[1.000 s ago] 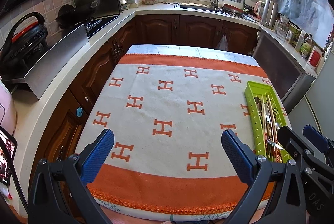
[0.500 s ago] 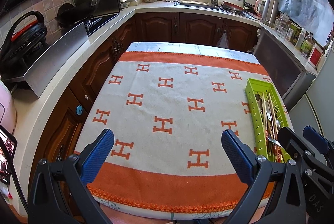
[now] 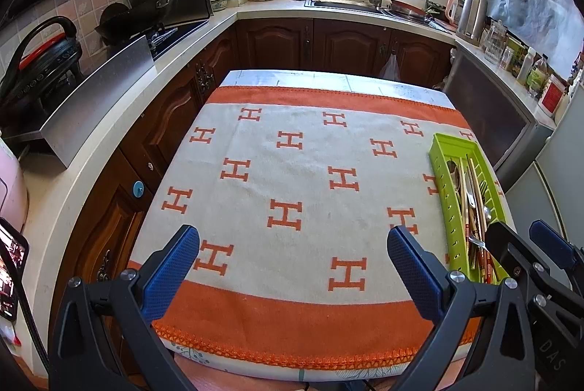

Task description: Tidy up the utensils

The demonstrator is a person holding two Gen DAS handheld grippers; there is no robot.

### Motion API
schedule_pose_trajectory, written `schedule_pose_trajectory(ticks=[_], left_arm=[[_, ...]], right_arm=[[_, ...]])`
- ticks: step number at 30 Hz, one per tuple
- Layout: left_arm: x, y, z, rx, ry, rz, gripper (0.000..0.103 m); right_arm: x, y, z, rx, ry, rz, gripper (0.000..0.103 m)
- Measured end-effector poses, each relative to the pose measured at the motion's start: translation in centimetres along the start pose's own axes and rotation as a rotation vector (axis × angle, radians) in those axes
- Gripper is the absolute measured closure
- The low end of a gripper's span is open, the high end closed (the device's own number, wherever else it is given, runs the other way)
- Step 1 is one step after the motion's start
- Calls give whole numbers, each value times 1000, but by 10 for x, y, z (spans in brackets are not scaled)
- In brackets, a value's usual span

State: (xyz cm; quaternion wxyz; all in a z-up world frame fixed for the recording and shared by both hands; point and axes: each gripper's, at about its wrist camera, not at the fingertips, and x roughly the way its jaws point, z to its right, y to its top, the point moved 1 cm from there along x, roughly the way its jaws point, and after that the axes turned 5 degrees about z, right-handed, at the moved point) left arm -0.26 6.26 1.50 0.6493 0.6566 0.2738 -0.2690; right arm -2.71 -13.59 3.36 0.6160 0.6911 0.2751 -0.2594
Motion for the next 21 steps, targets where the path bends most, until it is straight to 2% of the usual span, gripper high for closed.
schedule_pose_trajectory(ticks=[21], left_arm=[[2,-5,-1,1,-3,-7,1]], right_arm=[[1,-4,-1,3,-2,-6,27]])
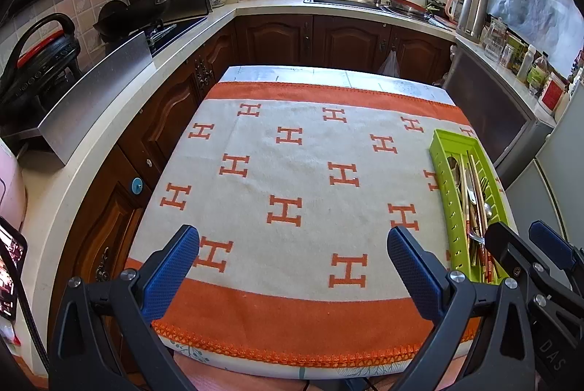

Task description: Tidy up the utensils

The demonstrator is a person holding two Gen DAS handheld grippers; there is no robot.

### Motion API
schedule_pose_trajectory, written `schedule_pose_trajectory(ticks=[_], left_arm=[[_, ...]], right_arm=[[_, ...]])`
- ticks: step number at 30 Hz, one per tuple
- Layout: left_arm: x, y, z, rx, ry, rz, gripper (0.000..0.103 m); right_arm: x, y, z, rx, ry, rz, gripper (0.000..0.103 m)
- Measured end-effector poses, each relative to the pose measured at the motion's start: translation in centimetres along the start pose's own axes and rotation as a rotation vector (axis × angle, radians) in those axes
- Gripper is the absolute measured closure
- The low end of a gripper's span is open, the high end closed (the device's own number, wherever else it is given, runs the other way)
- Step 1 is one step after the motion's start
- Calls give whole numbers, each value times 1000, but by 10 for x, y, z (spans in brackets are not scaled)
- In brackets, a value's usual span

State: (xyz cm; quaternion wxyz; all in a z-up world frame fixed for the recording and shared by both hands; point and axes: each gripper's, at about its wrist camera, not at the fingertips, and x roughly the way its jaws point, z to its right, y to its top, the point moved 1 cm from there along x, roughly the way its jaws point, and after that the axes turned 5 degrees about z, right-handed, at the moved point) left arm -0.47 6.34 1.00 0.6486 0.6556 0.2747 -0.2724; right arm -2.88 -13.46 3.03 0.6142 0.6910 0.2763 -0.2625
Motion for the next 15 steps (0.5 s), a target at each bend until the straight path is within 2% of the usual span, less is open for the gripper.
schedule_pose_trajectory(ticks=[15], left_arm=[[4,-7,-2,-3,-11,-14,1]], right_arm=[[5,-11,-3,1,-6,-18,27]])
